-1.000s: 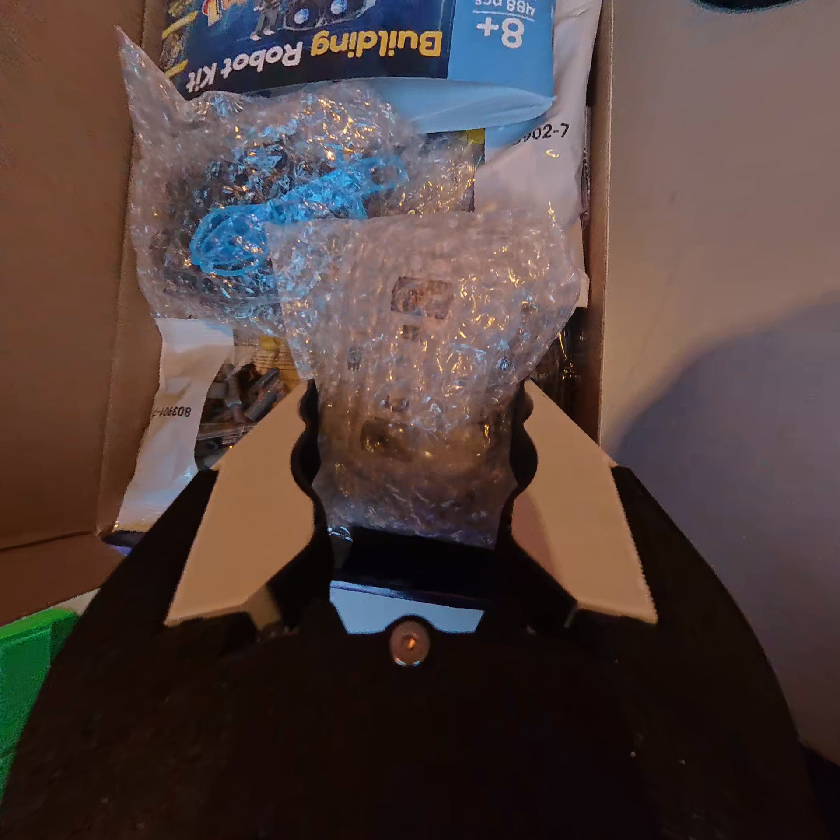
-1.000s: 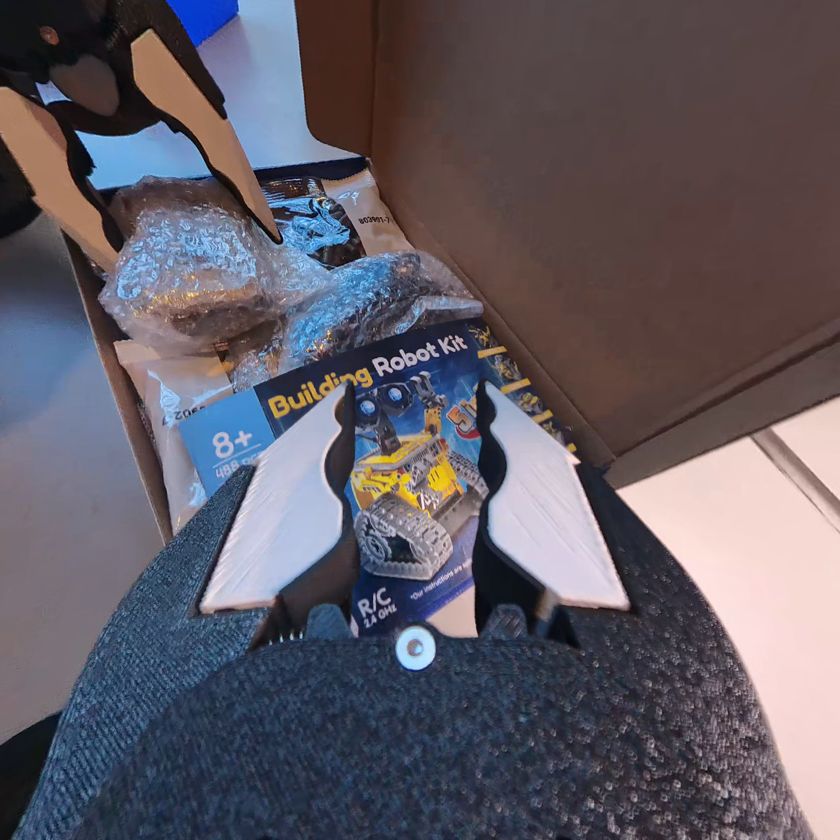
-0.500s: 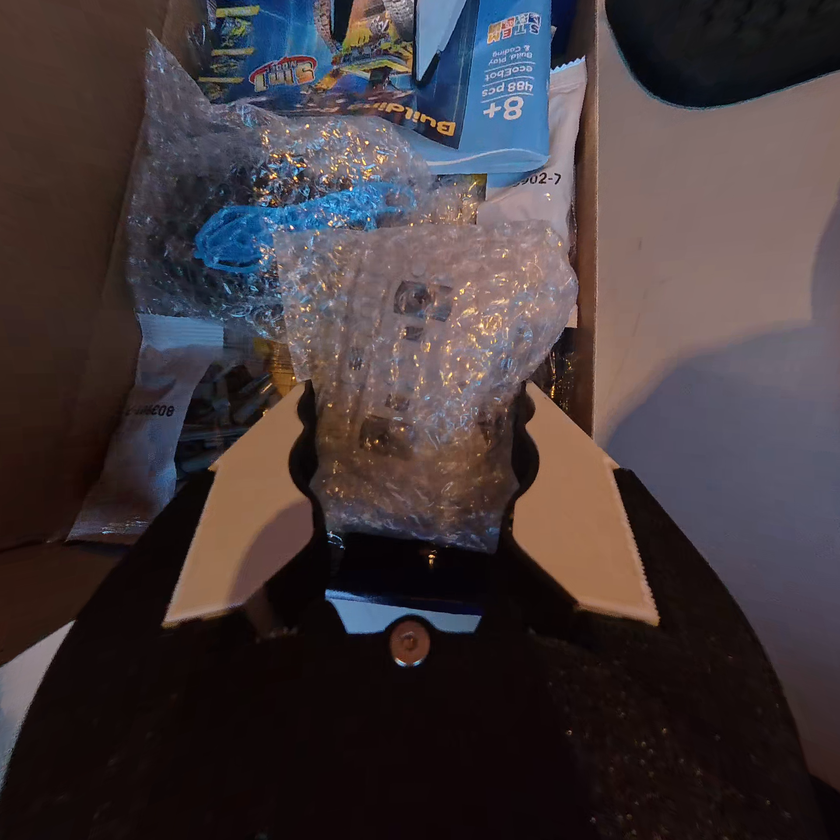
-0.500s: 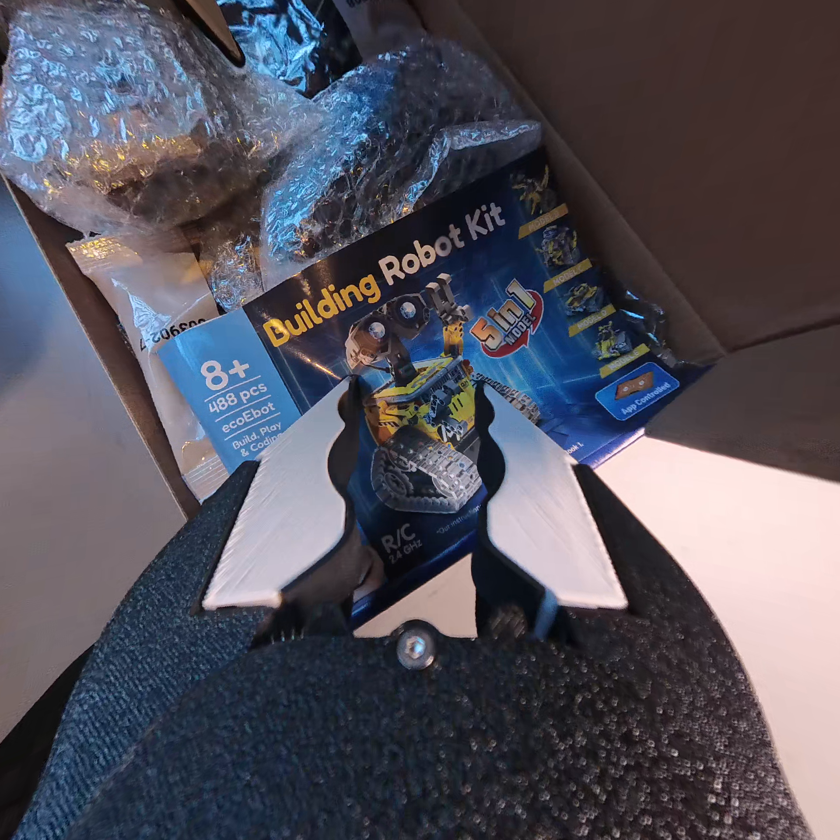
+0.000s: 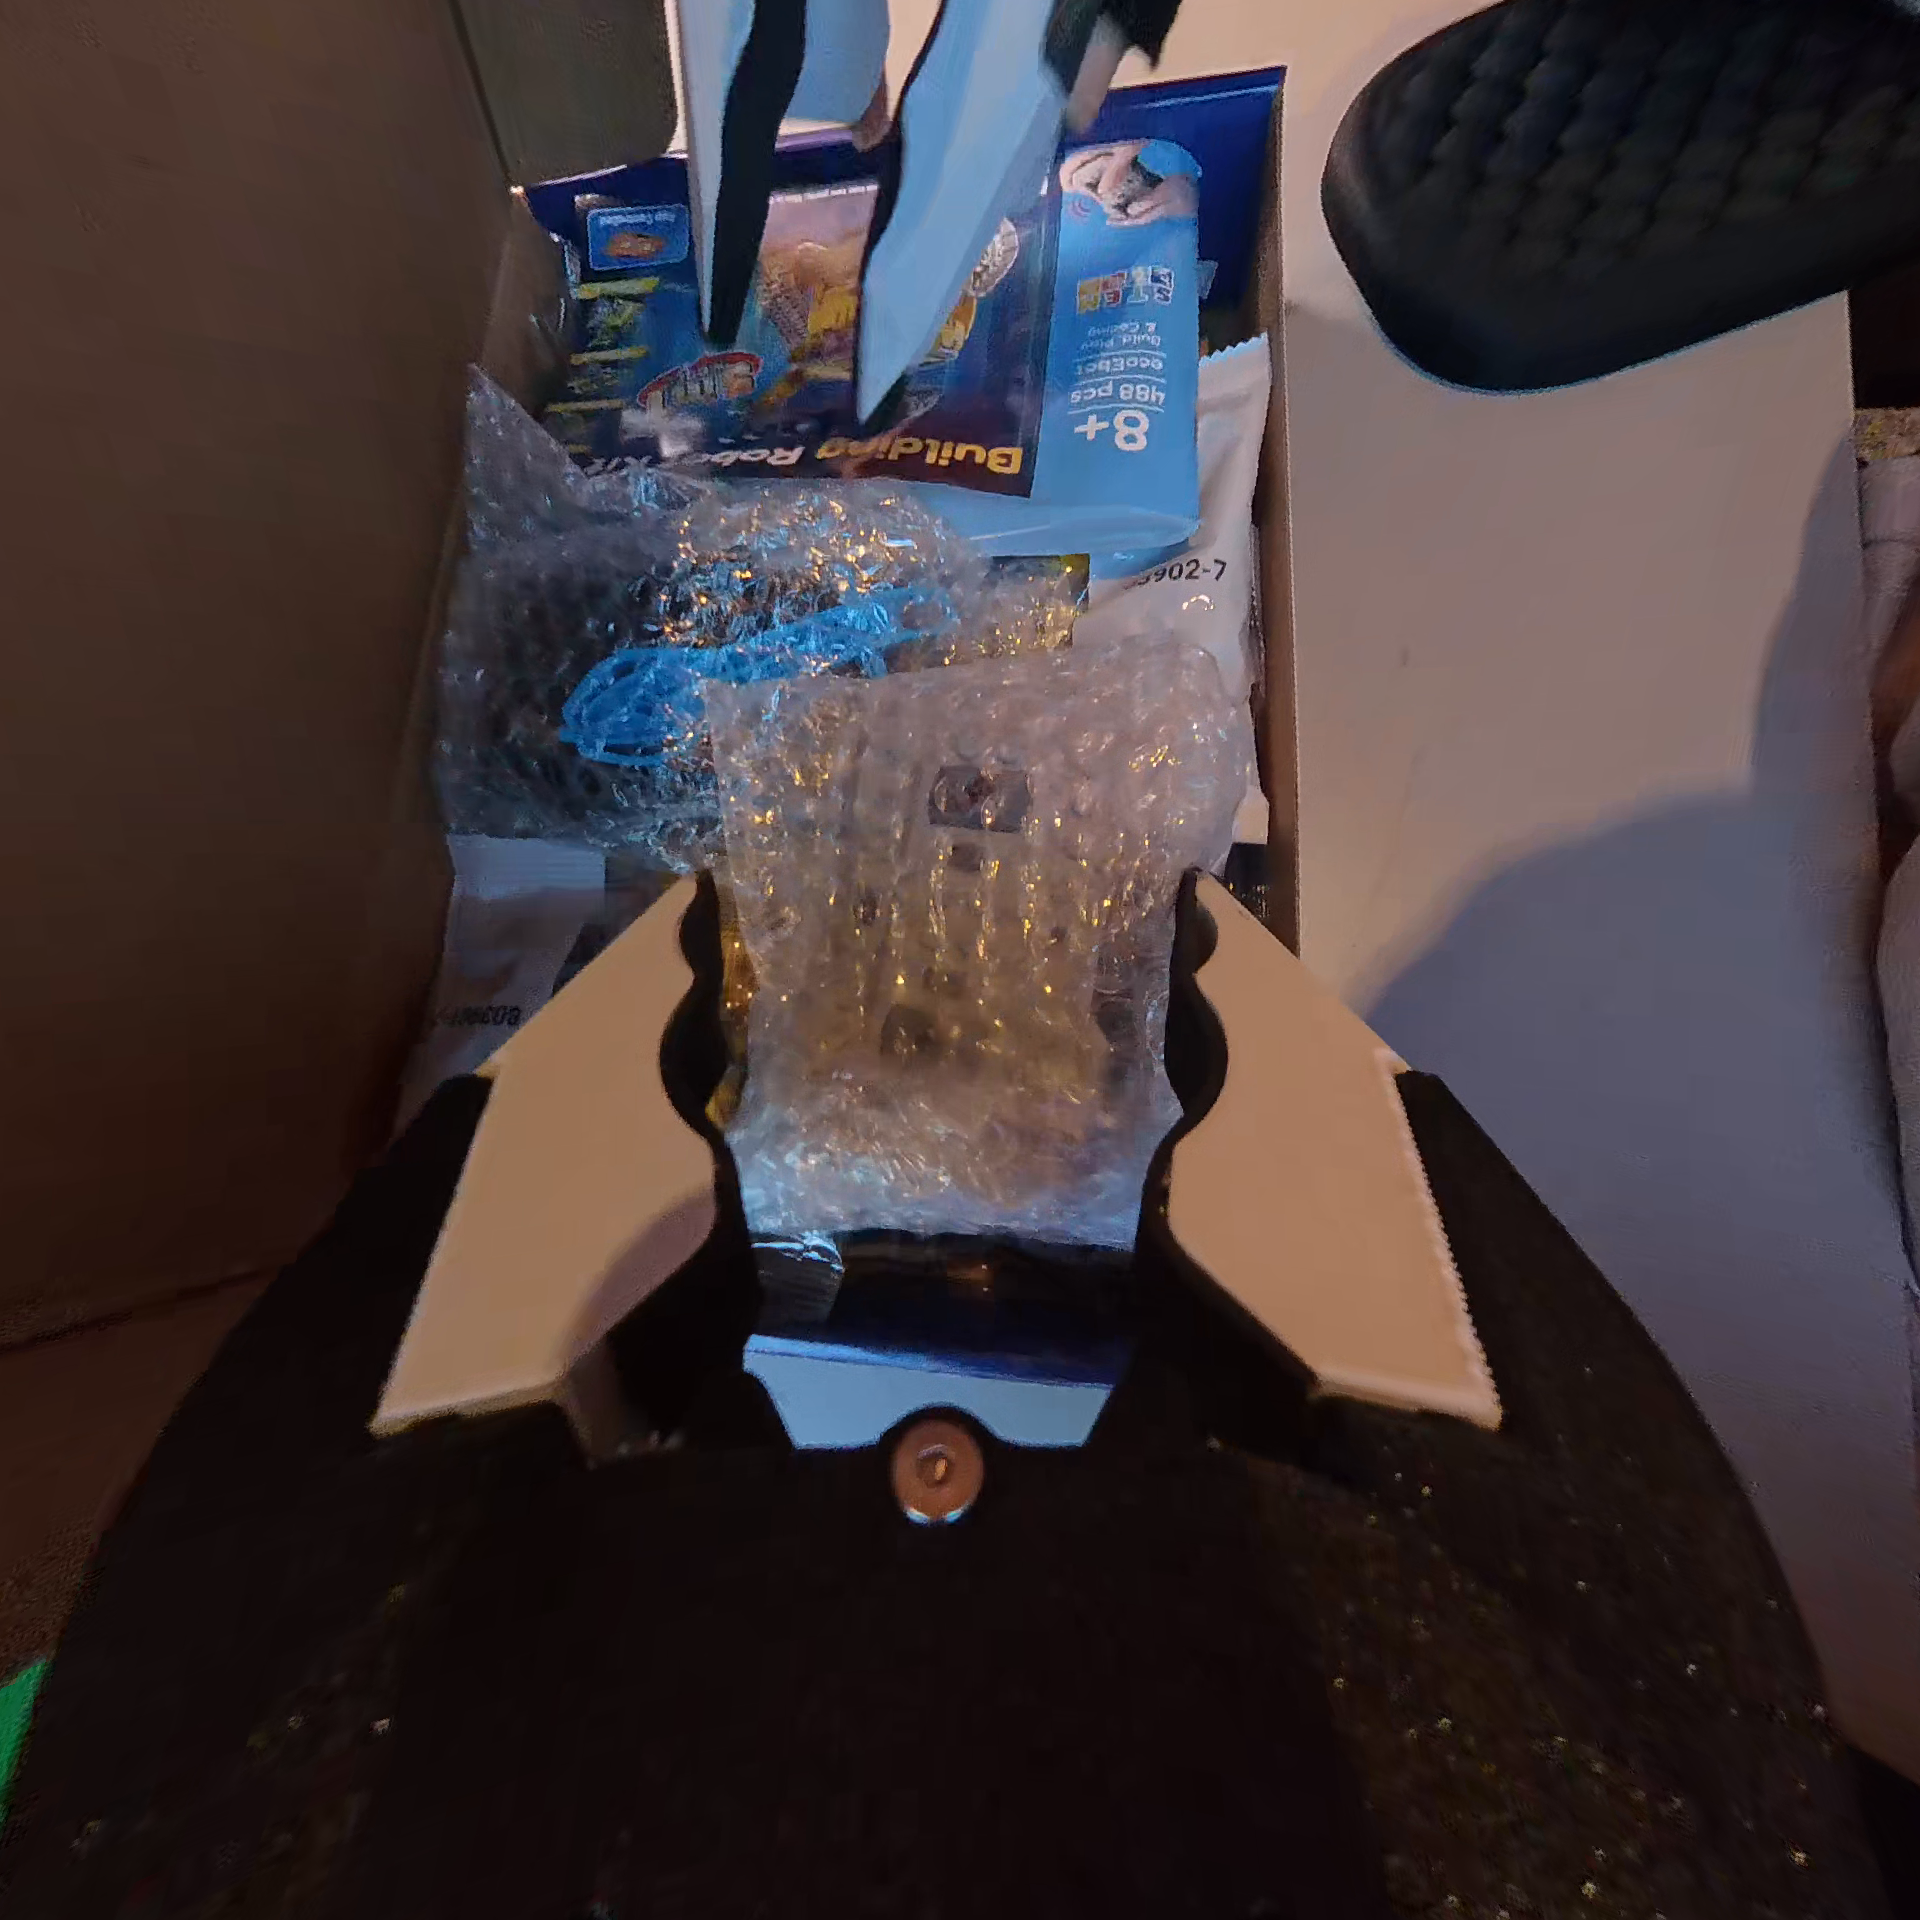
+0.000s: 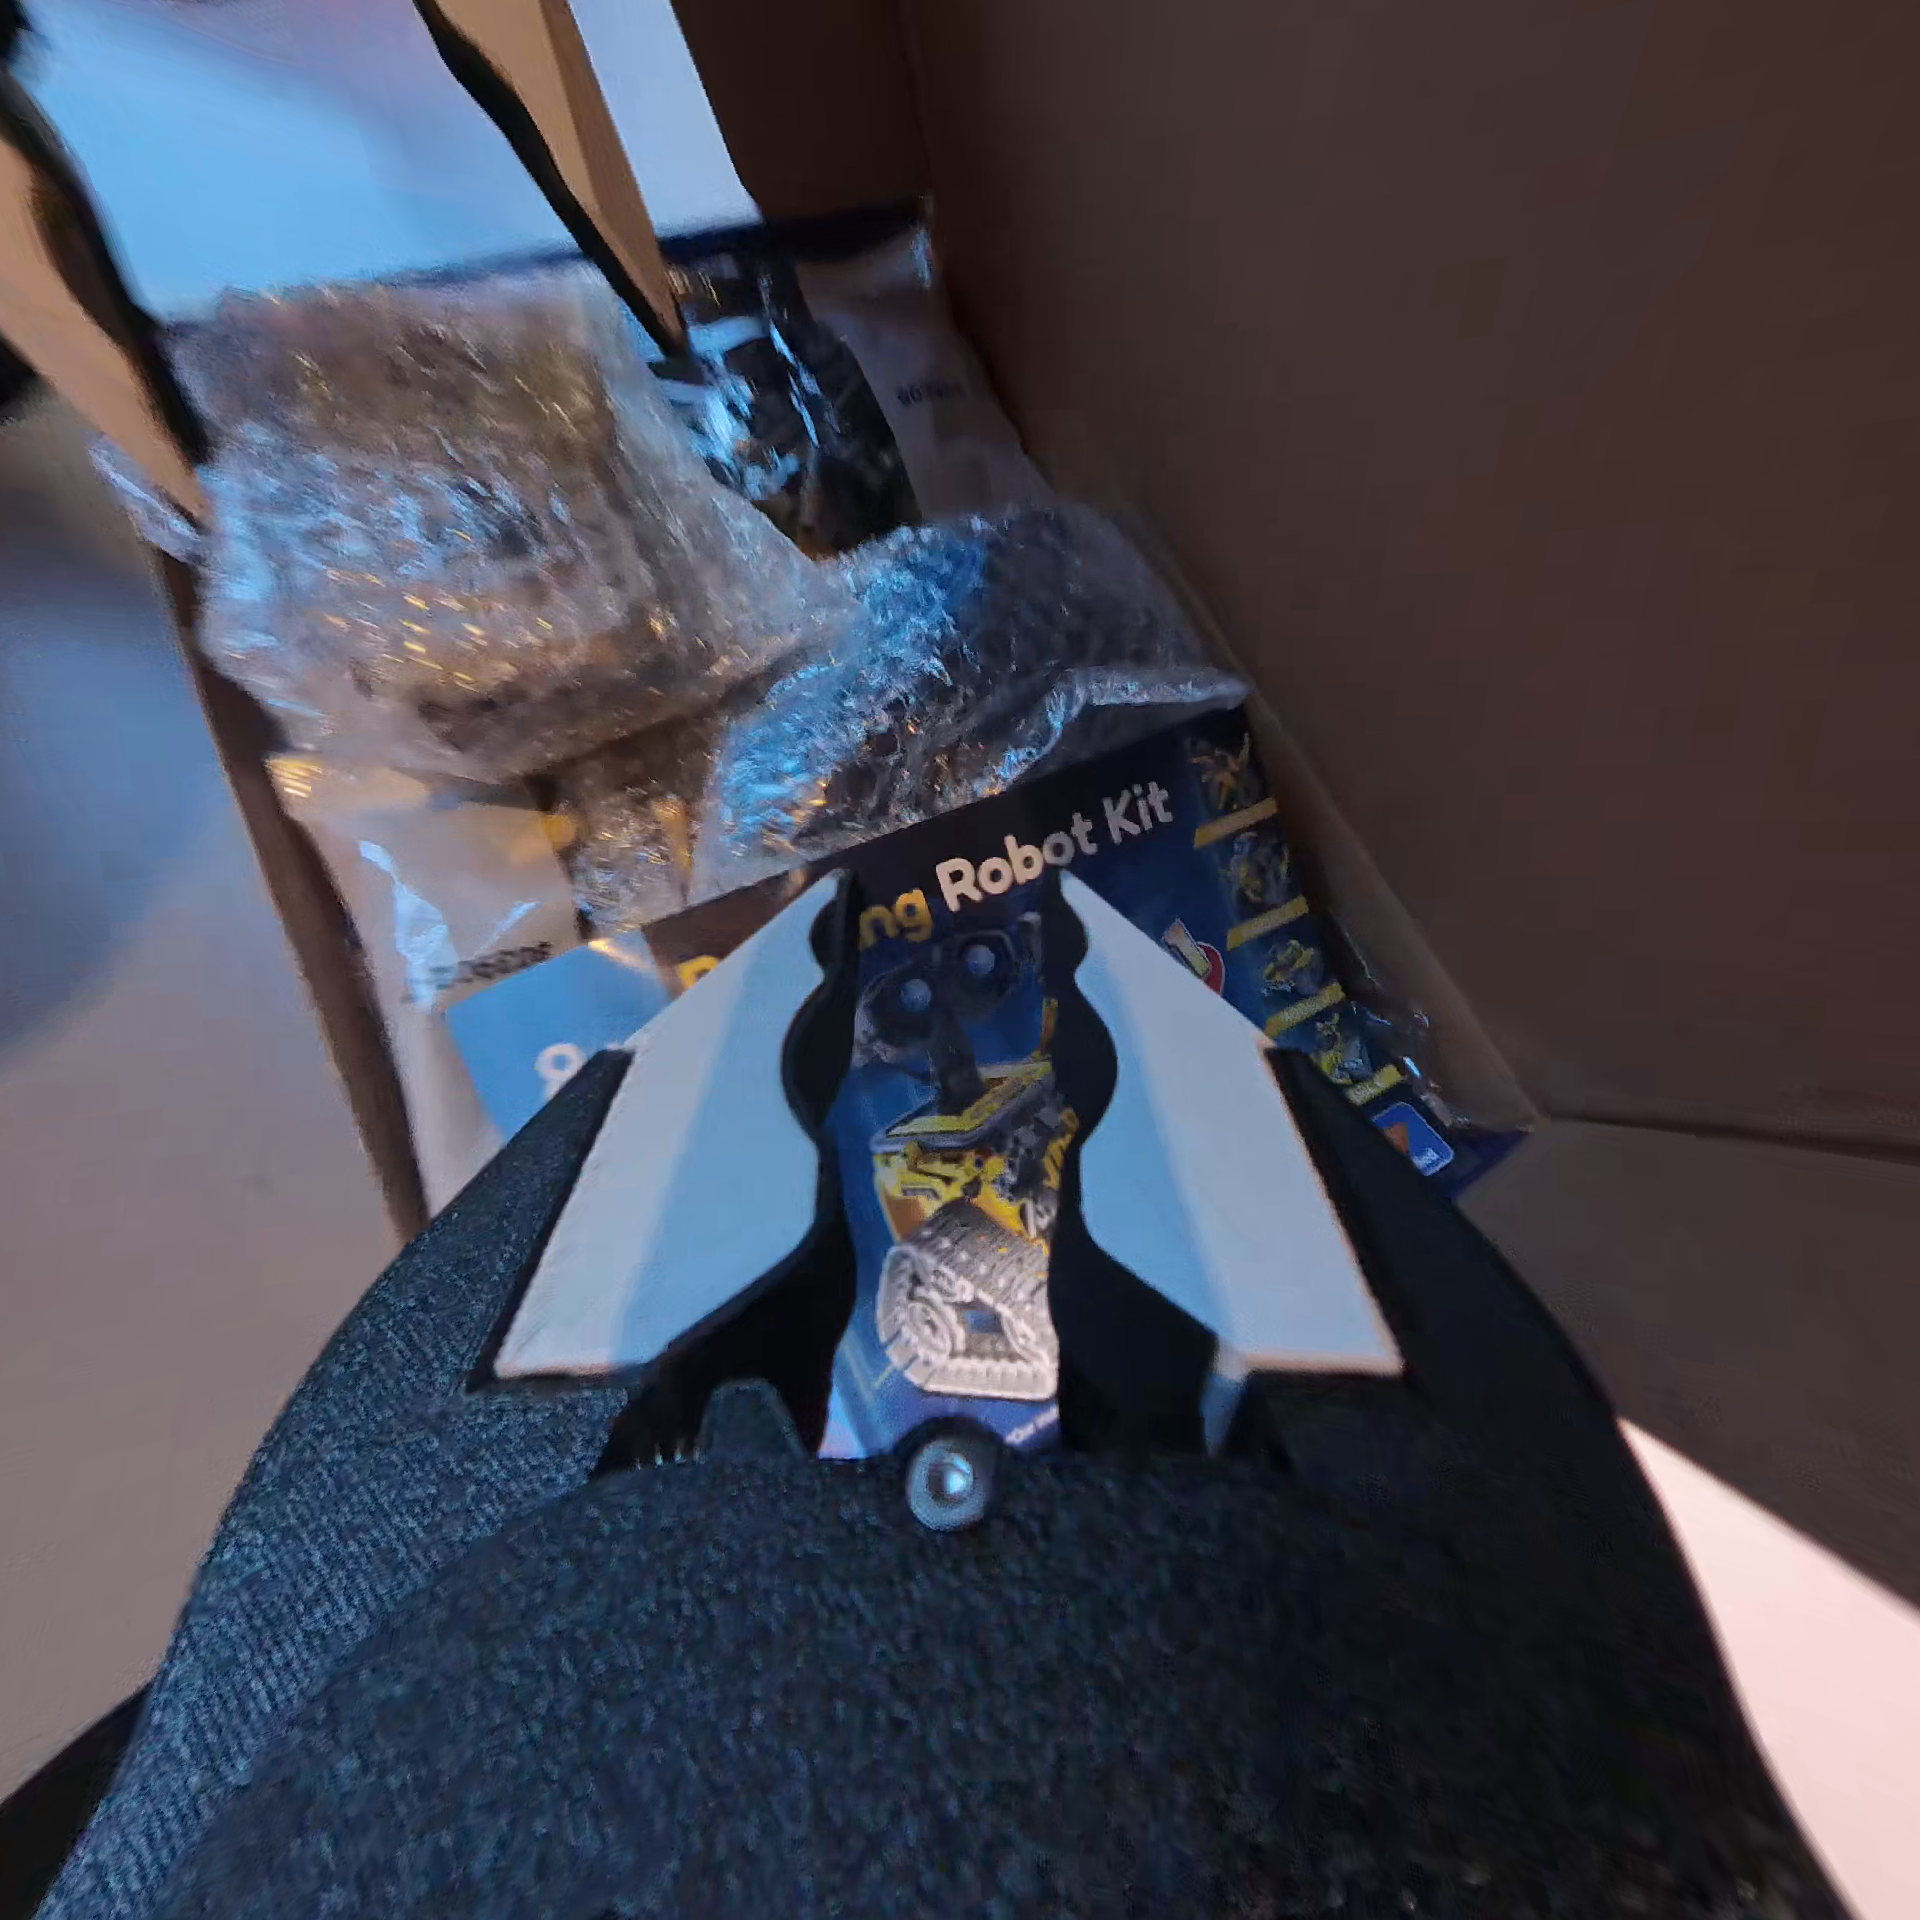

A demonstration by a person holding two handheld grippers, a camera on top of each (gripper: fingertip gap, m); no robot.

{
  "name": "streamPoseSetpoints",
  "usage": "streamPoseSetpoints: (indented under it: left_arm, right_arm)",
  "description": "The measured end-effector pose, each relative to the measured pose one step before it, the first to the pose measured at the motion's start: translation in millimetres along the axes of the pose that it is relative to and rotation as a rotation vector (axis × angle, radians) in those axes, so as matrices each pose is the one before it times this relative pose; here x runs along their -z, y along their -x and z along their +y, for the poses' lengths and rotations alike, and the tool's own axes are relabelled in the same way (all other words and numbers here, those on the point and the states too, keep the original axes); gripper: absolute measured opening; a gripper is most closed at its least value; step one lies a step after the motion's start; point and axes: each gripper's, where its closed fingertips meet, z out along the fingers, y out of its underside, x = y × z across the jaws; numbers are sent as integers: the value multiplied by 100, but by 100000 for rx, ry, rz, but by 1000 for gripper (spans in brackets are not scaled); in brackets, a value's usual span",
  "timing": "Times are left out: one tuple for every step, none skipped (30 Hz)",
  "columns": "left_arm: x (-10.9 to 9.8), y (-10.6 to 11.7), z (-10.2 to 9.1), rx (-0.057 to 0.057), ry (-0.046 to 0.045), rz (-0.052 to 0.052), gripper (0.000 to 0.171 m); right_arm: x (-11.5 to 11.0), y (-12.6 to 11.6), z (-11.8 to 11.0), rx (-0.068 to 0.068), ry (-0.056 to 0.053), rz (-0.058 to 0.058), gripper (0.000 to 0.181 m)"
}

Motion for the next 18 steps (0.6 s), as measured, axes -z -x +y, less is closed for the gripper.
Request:
streamPoseSetpoints:
  left_arm:
    - [-124, -30, -70, -1556, 1497, 540, 86]
    - [-33, -98, -89, -1499, 1111, 767, 86]
    - [98, -289, -179, -1089, -43, 1824, 84]
    - [162, -412, -156, -236, -629, 2478, 81]
    - [149, -419, -40, 887, -740, 2630, 82]
    - [101, -351, -6, 2185, -1063, 2531, 84]
    - [34, -109, 102, 2731, -898, 1426, 84]
    - [-22, 186, 288, 2740, -243, -43, 84]
    - [-46, 304, 444, 2769, 396, -416, 85]
    - [-40, 324, 443, 3357, 426, -285, 89]
    - [-99, 404, 371, 4112, 269, -623, 91]
    - [-309, 464, 373, 4422, 900, -878, 93]
    - [-604, 297, 573, 3446, 2594, -227, 96]
    - [-849, 47, 749, 1782, 3987, 433, 97]
    - [-847, -182, 569, 711, 3238, 811, 99]
    - [-448, -99, 77, -320, 884, -294, 99]
    - [-30, 55, -20, -1505, 807, -1375, 99]
    - [78, 17, -16, -1349, 878, -1136, 97]
  right_arm:
    - [-886, -357, 748, 2011, 5768, 1756, 29]
    - [-899, 177, 529, 1503, 3775, -1912, 29]
    - [-653, 776, 196, 507, 1551, -5292, 20]
    - [-314, 736, 93, 1467, 1186, -4384, 9]
    - [-34, 129, 45, 2966, 1561, 29, 7]
    - [27, 276, 160, 3130, 2737, -1022, 2]
    - [-20, 179, 132, 1972, 2862, -933, 0]
    - [-8, 144, 144, 1613, 2775, -1904, 0]
    - [20, 266, 189, 348, 2365, -3808, 0]
    - [16, 262, 83, -379, 897, -4270, 0]
    - [-52, 117, 75, -168, 6, -2983, 0]
    - [-64, 40, -18, -361, -480, -1549, 0]
    - [-70, -55, -39, -499, -381, 85, 0]
    - [-26, -25, -21, 261, -66, 1066, 0]
    - [-4, -2, 8, 702, 443, 1709, 0]
    - [16, 6, 8, 807, 613, 1927, 0]
    - [8, -10, 8, 768, 292, 2039, 0]
    - [30, 21, -8, 394, 2, 1797, 0]
